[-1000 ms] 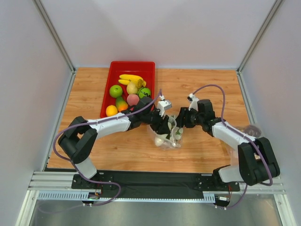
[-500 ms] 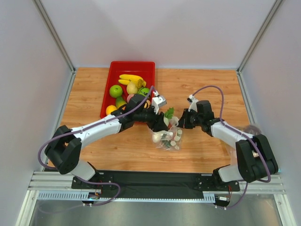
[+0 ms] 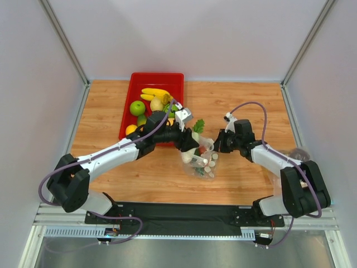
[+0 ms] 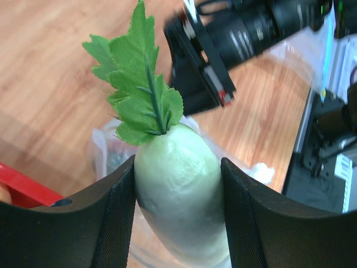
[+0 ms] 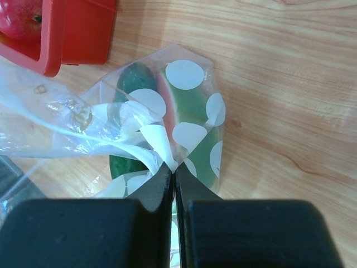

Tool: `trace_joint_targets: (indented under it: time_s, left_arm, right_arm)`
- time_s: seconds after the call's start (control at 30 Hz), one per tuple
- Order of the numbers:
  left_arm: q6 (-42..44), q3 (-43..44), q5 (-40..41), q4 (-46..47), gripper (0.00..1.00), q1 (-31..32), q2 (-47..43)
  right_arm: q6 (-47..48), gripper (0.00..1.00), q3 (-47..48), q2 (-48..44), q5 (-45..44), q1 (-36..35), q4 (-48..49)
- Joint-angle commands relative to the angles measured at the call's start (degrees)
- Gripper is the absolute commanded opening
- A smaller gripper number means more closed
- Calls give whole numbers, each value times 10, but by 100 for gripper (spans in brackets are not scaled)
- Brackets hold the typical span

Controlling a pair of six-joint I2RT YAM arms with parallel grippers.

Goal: Open the zip-top bag and remove the fake food

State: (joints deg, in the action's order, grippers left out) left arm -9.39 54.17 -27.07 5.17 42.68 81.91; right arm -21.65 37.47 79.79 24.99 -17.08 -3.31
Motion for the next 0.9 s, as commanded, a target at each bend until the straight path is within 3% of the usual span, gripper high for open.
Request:
trace_joint_targets:
  time_s: [0.0,0.23,0.43,0.6,0.77,0.87]
  left_arm:
    - [-26,50,16,99,32,-5,18]
    - [-42,114,60,143,32,-14,80]
    - [-48,135,201,139,32,-26,61]
    - [-36,155,255,60,34,-86,43]
    - [-67,190,263,-46,35,-200,68]
    - [-32,256,269,-115,38,-236,108]
  right_arm:
    - [2,0,-6,-28,-18,5,-5]
    - [0,0,-24,-62,-24,-2,-15]
    - [6,0,-33,-92,-42,-2,-35]
    - [8,0,-33,-103,-42,-3,-38]
    - [9,0,-32,-100,-36,-3,-35]
    - [9,0,-32,-99,-35,-3,-35]
